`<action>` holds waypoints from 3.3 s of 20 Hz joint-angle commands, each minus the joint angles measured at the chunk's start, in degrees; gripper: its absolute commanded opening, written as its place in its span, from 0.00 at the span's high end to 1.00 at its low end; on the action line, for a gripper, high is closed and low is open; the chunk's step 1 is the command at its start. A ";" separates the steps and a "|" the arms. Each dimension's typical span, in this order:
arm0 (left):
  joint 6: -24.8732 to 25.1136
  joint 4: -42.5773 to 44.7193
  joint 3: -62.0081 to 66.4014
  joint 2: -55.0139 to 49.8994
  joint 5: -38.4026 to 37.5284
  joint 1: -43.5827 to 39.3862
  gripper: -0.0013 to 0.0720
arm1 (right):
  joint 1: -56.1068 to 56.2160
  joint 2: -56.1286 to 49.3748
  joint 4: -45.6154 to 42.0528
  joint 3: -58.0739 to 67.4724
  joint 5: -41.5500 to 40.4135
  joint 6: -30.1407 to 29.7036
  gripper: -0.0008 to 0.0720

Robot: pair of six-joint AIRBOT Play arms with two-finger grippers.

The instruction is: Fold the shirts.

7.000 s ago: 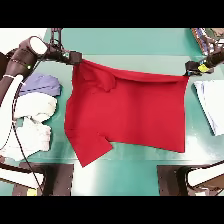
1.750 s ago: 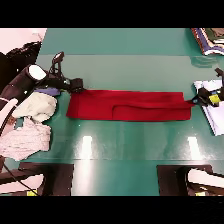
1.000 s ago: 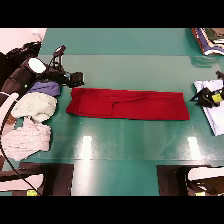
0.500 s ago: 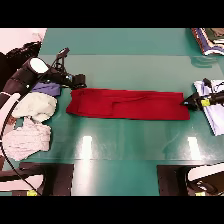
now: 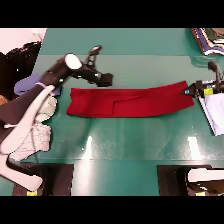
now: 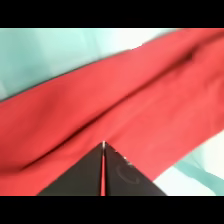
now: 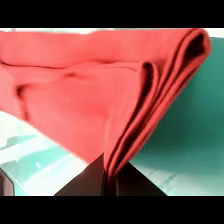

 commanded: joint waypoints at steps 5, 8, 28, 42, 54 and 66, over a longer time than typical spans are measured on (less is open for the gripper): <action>-0.50 -1.68 13.18 -15.76 -2.36 -10.10 0.94 | 13.29 8.31 1.90 17.03 0.17 12.20 0.97; -0.48 -5.05 13.25 -17.88 -1.16 -10.84 0.94 | 19.63 6.27 1.95 22.56 0.04 14.49 0.97; -0.48 26.99 15.50 5.49 -17.57 15.96 0.94 | 54.12 -13.29 2.75 40.94 -14.10 12.66 0.97; -0.02 22.40 14.99 18.05 -21.59 27.91 0.94 | 45.88 -11.54 -15.96 24.20 -7.54 11.23 0.40; 0.04 20.76 15.02 17.94 -21.16 27.91 0.94 | 34.05 -15.19 6.88 0.72 -20.72 12.79 0.14; 0.02 17.44 15.02 17.94 -21.20 26.18 0.94 | 43.01 -23.91 14.08 15.34 -19.28 9.25 0.97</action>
